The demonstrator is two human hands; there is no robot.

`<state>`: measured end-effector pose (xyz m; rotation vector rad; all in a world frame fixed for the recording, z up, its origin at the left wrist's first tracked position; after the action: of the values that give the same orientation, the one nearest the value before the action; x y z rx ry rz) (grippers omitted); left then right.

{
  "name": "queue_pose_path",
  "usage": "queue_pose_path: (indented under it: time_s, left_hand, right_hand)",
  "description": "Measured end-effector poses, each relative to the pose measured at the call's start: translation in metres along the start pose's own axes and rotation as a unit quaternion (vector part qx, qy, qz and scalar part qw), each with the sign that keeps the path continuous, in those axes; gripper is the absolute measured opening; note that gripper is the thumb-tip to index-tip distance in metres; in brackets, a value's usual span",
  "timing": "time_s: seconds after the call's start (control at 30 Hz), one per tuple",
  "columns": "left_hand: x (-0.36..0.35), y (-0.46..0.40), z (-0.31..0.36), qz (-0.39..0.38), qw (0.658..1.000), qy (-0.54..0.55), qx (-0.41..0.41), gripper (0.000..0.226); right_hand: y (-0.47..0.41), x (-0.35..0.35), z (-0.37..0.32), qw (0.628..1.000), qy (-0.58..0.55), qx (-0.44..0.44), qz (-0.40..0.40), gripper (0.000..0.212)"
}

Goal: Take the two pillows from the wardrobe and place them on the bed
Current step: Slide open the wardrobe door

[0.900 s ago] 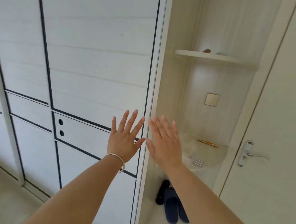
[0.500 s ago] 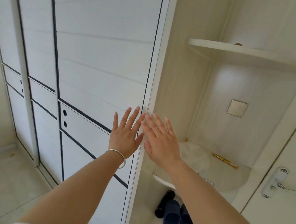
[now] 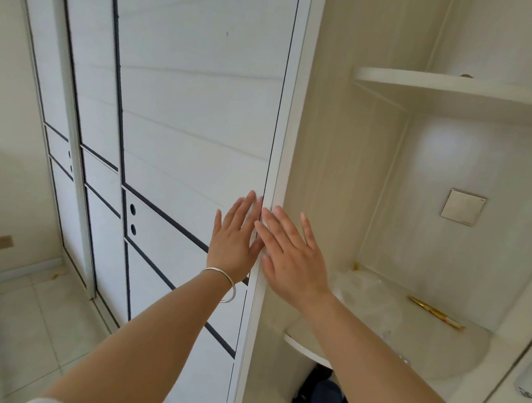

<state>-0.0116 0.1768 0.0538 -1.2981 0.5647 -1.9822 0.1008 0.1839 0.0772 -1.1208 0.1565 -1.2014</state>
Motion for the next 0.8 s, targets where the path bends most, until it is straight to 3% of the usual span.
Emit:
queue_pose_path:
  time_s: [0.3,0.8]
  left_hand:
    - [0.004,-0.006,0.001,0.038,0.999,-0.012,-0.032,0.065]
    - [0.015,-0.019,-0.029,0.038,0.998,0.010,0.056,0.069]
  right_hand:
    - [0.001,-0.008,0.002,0.999,0.036,0.015,0.014,0.050]
    - [-0.003,-0.016,-0.009,1.000,0.014,-0.013,0.025,0.060]
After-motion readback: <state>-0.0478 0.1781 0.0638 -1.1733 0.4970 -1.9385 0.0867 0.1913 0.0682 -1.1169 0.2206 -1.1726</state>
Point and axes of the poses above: each hand's wrist, its own y-axis away from the middle knuckle, its own x-axis out of the back of the hand, z = x × y, the point moved 7 cm from there along -y, towards the middle knuckle, and after that the axes turned 9 degrees about y, right-handed, at the moved point
